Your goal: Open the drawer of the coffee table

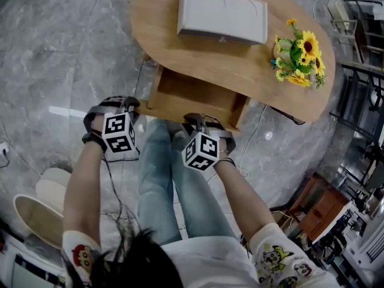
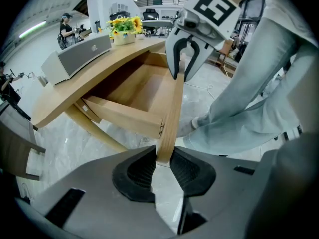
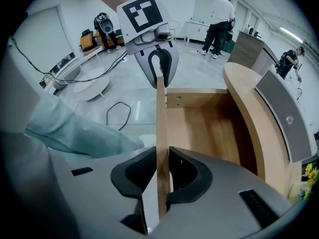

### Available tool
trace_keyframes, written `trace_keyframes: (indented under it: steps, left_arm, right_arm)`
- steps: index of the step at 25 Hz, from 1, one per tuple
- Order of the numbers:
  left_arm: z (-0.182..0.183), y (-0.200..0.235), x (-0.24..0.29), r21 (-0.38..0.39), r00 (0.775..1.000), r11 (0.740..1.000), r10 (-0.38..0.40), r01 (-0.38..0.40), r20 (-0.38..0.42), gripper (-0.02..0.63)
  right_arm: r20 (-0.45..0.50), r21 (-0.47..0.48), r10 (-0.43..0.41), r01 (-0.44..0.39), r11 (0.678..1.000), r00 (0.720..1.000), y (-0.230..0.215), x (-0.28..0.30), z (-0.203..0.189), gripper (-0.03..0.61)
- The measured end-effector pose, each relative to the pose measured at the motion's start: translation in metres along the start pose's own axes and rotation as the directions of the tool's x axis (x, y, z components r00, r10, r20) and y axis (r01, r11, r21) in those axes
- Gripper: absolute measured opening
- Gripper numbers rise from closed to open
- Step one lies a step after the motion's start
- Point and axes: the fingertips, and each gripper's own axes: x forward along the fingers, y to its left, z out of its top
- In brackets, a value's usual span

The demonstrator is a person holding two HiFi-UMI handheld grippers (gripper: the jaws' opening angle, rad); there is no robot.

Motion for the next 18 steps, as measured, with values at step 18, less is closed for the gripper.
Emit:
trace_keyframes:
  steps: [18]
  left_arm:
    - [-0.012, -0.02, 0.021, -0.089, 0.999, 0.996, -0.008, 0.004, -0.036, 0.097]
  right_arm:
    - [-0.01, 0.021, 0.057, -0.057, 0.998, 0.998, 0.024, 0.021, -0.01, 0.069]
